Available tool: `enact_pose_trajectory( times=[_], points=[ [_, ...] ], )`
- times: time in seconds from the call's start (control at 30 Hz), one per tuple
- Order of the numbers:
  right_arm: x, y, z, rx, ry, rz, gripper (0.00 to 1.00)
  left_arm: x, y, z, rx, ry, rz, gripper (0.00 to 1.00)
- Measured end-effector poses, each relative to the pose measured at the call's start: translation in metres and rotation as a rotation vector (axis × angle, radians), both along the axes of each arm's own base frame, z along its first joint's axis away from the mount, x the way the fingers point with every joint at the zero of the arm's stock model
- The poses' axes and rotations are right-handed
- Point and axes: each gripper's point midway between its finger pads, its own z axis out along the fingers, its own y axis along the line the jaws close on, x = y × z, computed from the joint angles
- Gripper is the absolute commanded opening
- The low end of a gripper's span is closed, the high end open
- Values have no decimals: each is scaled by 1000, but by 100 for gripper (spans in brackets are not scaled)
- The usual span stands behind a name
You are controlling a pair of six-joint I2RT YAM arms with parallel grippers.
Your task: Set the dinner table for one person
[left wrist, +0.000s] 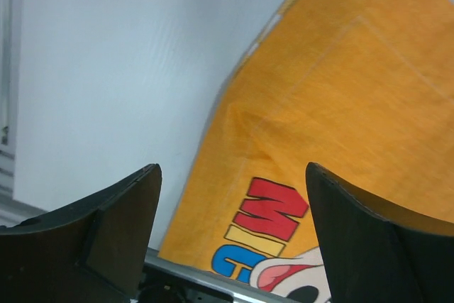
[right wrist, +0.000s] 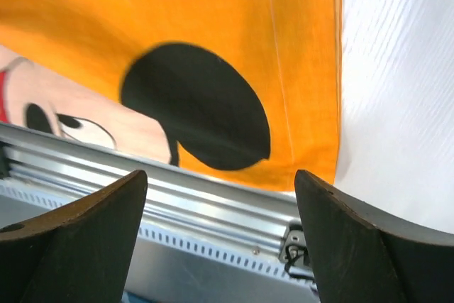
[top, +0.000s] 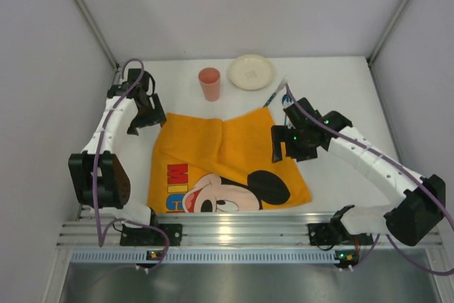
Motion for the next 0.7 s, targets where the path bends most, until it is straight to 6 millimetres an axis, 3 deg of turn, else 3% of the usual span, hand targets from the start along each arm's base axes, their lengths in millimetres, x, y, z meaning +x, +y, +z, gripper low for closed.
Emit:
enact_pose_trajectory(
  times=[0.1, 0.2, 0.27, 0.37, 0.4, 0.6, 0.7],
  points=[
    [29, 12, 32, 52, -145, 9, 86, 2, -20, 11, -91, -91, -16, 86],
    [55, 28, 37, 70, -199, 22, 82, -6, -44, -3, -177, -98, -30, 84],
    [81, 46, 26, 70, -202, 35, 77, -16, -60, -23, -231, -63, -37, 83],
    [117, 73, -5, 82, -170, 57, 56, -38, -75, -48, -280, 13, -32, 82],
    [129, 83, -17, 94, -153, 66, 43, -43, -78, -52, -295, 26, -28, 81],
    [195, 120, -61, 165, -130, 72, 3, -65, -89, -55, -372, -2, 9, 75],
    [220, 131, -71, 188, -138, 65, 0, -74, -93, -65, -401, -1, 30, 73]
  ],
)
